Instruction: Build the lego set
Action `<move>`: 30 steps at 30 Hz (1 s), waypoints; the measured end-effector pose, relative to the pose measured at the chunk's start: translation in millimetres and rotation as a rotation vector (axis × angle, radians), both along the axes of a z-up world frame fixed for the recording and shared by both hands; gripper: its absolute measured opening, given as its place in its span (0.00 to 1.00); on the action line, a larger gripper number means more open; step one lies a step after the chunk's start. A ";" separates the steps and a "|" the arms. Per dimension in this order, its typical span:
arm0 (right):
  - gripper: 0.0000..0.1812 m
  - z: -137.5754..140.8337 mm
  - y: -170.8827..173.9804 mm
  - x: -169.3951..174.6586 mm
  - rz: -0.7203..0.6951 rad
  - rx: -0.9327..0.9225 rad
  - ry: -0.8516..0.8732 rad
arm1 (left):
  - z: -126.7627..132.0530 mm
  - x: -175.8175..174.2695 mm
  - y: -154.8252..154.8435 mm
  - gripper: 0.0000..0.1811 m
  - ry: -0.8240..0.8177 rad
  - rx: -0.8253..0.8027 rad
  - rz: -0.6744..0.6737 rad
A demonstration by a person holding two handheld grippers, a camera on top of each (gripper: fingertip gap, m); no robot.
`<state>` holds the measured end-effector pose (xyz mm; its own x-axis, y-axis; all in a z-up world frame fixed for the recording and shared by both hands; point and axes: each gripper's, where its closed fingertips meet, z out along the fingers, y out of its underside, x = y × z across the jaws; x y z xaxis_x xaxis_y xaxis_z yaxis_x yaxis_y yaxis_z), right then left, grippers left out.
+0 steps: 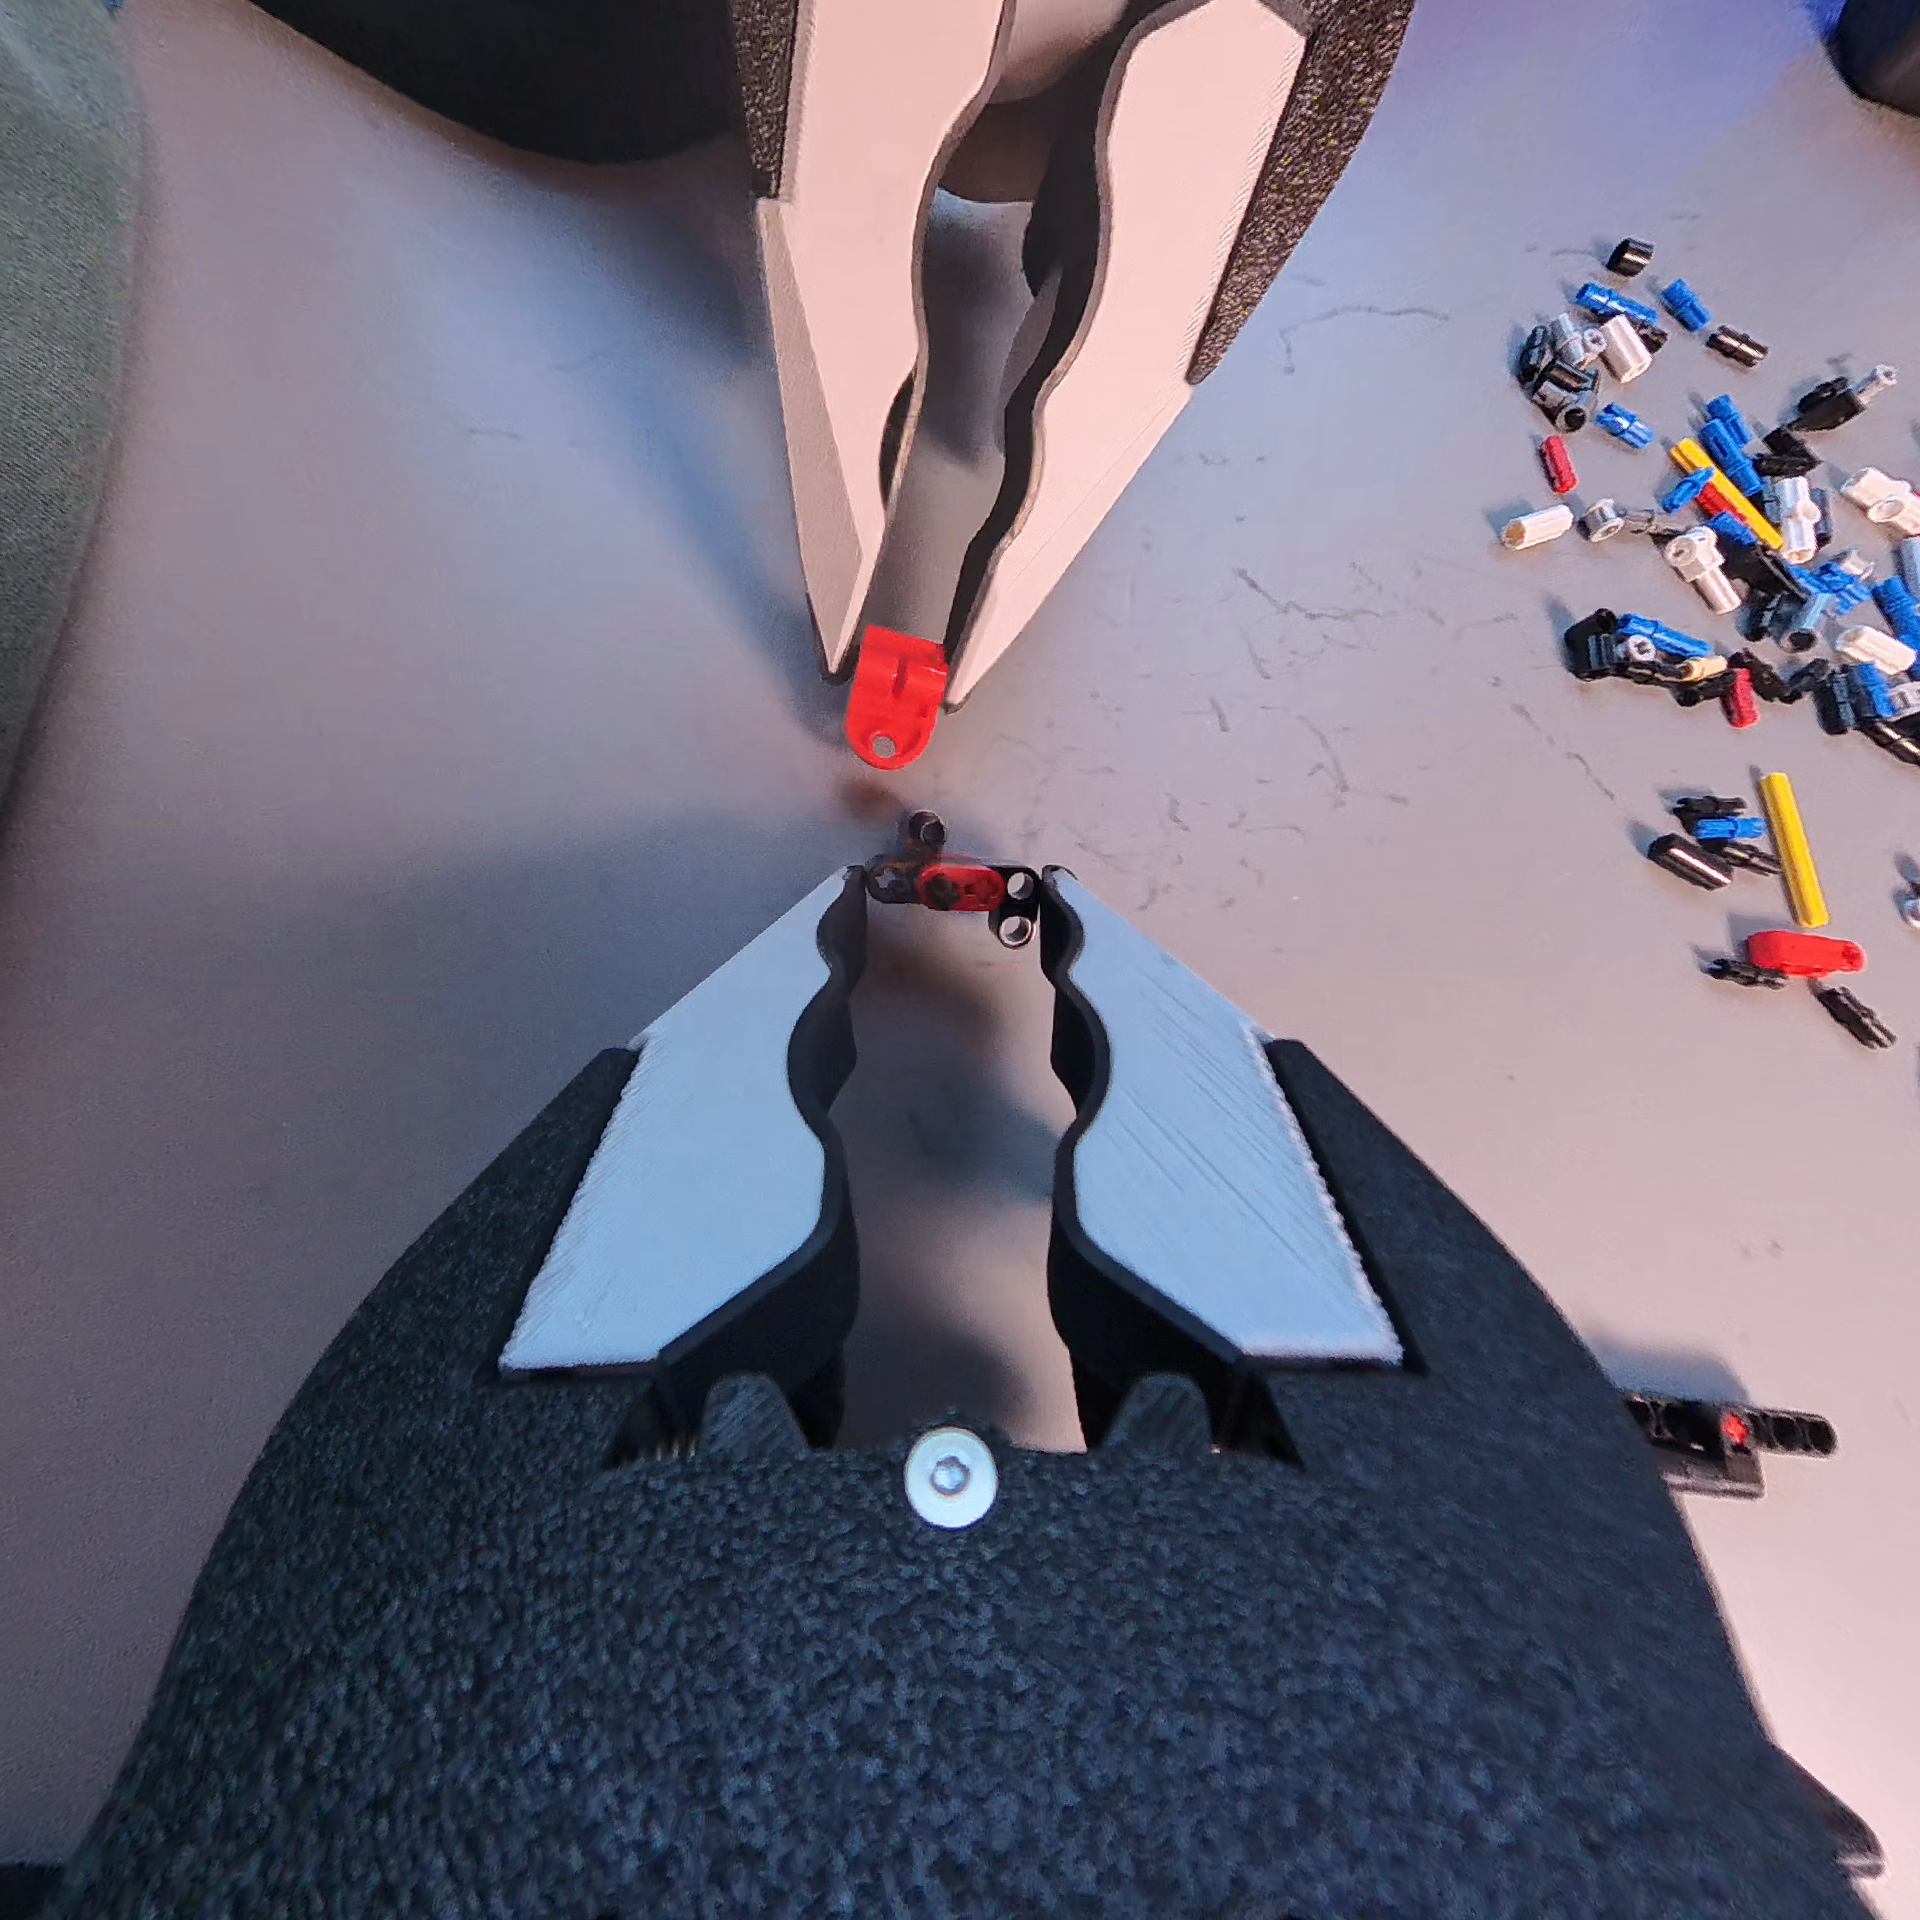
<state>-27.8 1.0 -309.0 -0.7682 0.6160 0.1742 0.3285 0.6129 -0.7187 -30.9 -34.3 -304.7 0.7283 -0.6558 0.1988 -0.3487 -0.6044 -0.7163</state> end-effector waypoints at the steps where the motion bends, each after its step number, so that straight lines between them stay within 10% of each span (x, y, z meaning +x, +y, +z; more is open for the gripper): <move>1: 0.18 0.0 -0.7 0.2 0.002 -0.001 -0.002 | 0.1 -0.4 0.0 0.09 -0.002 0.000 0.001; 16: 0.26 7.3 1.3 4.0 -0.009 -0.038 -0.021 | 17.8 3.2 2.6 0.09 -0.163 0.006 0.023; 30: 0.05 75.3 -19.2 -9.4 0.032 0.075 0.497 | 71.7 5.8 10.0 0.09 -0.611 0.005 0.076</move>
<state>-37.2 -18.2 -233.7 -0.5996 0.5652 0.5666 -0.0619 0.6731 -0.7370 -25.0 -24.3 -233.0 0.5284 -0.6083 0.5922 0.1702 -0.6075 -0.7759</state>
